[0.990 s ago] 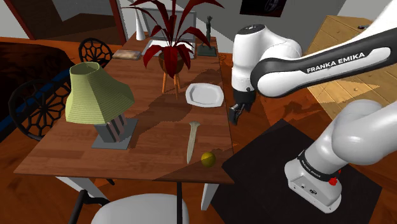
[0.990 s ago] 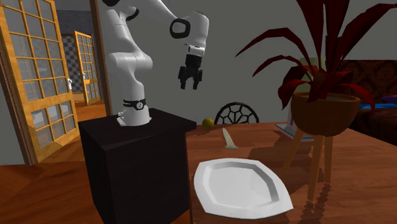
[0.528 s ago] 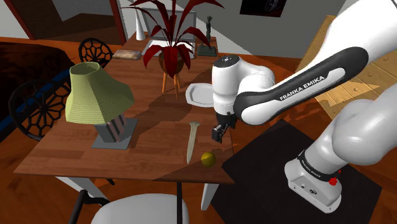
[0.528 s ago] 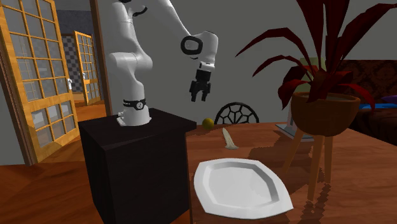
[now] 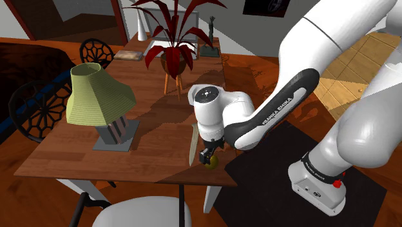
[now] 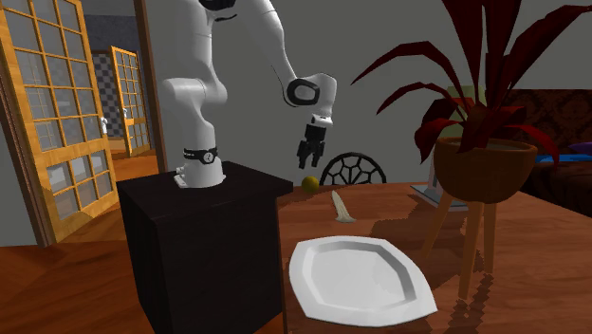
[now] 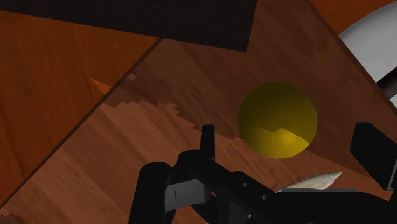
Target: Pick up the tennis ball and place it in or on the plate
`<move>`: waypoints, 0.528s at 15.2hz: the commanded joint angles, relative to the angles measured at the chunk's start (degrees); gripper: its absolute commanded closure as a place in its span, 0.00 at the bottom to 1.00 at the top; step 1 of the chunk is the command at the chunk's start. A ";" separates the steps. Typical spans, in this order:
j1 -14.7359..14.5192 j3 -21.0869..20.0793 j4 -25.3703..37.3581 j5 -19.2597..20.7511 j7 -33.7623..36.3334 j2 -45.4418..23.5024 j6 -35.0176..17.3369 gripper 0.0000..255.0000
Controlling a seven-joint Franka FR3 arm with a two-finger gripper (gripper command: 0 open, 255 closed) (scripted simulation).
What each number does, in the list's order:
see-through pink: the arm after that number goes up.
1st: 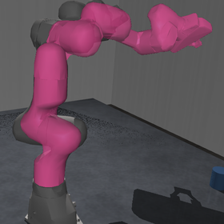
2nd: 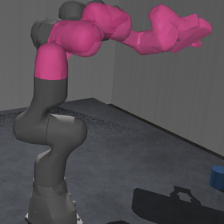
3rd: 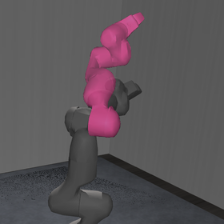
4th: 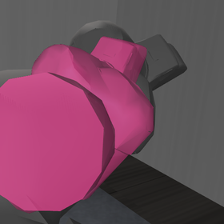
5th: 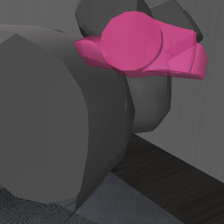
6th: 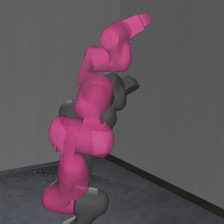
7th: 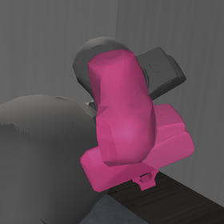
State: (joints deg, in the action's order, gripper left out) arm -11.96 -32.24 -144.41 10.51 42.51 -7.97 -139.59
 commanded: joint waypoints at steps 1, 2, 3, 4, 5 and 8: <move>-0.94 0.73 1.05 3.24 2.94 -3.49 -1.66 0.00; -1.16 1.14 0.92 4.06 3.52 -4.25 -2.40 0.00; -1.38 1.56 0.81 4.91 4.11 -5.02 -3.13 0.00; -1.60 2.00 0.71 5.77 4.71 -5.80 -3.84 0.00; -1.84 2.45 0.64 6.65 5.33 -6.58 -4.55 0.00; -2.55 3.74 0.51 8.94 6.93 -8.62 -6.35 0.00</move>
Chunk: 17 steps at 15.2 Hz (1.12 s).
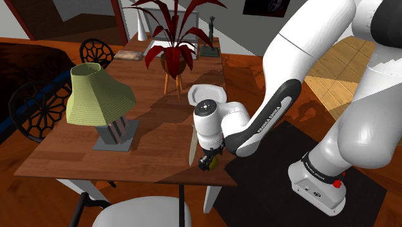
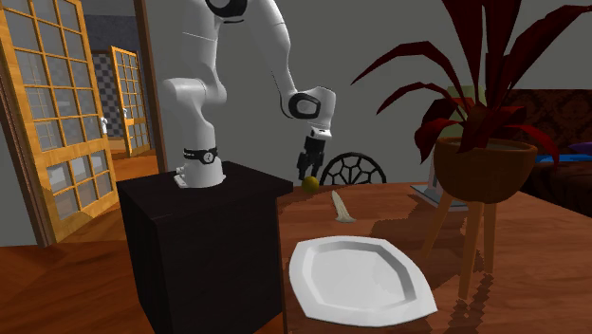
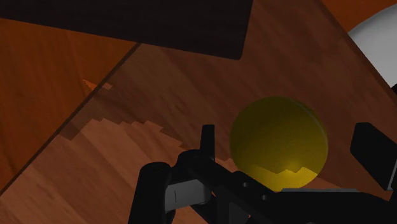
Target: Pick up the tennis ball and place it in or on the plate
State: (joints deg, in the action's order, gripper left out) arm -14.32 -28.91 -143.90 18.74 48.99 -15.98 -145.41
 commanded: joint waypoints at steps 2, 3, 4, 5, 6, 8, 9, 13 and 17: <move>-0.20 0.42 0.00 0.70 0.44 -0.61 -0.53 0.00; -0.20 0.42 0.00 0.70 0.44 -0.61 -0.53 0.00; -0.20 0.42 0.00 0.70 0.44 -0.61 -0.53 0.00; -0.20 0.42 0.00 0.70 0.44 -0.61 -0.53 0.00; -0.20 0.42 0.00 0.70 0.44 -0.61 -0.53 0.00; -0.20 0.41 0.00 0.69 0.43 -0.60 -0.52 1.00; -0.20 0.41 0.00 0.69 0.43 -0.60 -0.52 1.00; -0.21 0.42 0.02 0.71 0.45 -0.63 -0.52 1.00; -0.20 0.42 0.00 0.70 0.44 -0.61 -0.53 1.00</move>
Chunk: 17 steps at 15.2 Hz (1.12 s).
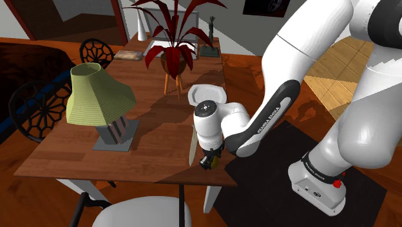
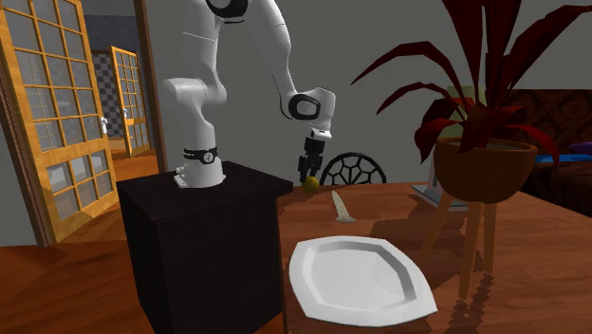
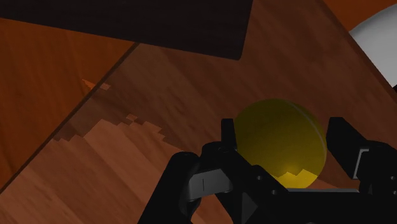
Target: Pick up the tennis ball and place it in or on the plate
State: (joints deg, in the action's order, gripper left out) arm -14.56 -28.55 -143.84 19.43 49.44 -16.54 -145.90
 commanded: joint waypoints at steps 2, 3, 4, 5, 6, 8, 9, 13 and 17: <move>0.77 -1.07 -0.37 -1.89 -1.40 1.83 1.20 1.00; 1.11 -1.59 -0.50 -2.86 -2.10 2.77 1.84 1.00; 1.42 -2.09 -0.61 -3.83 -2.81 3.71 2.48 1.00; 1.71 -2.57 -0.71 -4.81 -3.52 4.66 3.14 1.00; 1.97 -3.01 -0.79 -5.78 -4.23 5.60 3.81 1.00; 2.41 -3.79 -0.90 -7.72 -5.65 7.49 5.18 1.00; 2.59 -4.13 -0.92 -8.67 -6.35 8.43 5.89 1.00; 3.04 -5.14 -0.86 -12.29 -9.04 12.14 8.84 1.00; 3.15 -5.62 -0.53 -15.48 -11.47 15.70 11.98 1.00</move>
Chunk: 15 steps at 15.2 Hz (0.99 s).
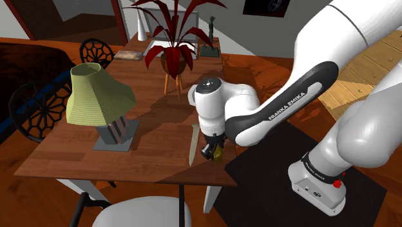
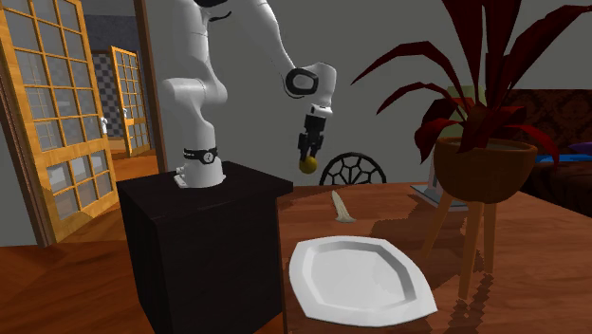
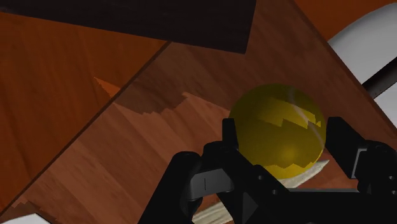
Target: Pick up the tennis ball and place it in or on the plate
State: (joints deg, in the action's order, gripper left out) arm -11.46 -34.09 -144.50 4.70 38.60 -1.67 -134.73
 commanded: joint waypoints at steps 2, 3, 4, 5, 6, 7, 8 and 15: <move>1.71 1.62 0.88 0.45 -3.07 0.33 1.02 1.00; 2.54 2.45 1.36 1.09 -4.24 0.00 1.15 1.00; 3.38 3.25 1.90 1.75 -5.38 -0.39 1.29 1.00; 4.19 4.06 2.52 2.41 -6.50 -0.83 1.44 1.00; 4.98 4.86 3.21 3.08 -7.59 -1.33 1.62 1.00; 5.75 5.64 3.97 3.75 -8.66 -1.87 1.81 1.00; 6.50 6.41 4.79 4.41 -9.71 -2.46 2.02 1.00; 11.20 11.33 12.37 8.60 -16.64 -7.75 4.06 1.00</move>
State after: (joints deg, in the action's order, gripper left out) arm -0.79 -23.43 -133.50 12.52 22.80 -8.22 -130.87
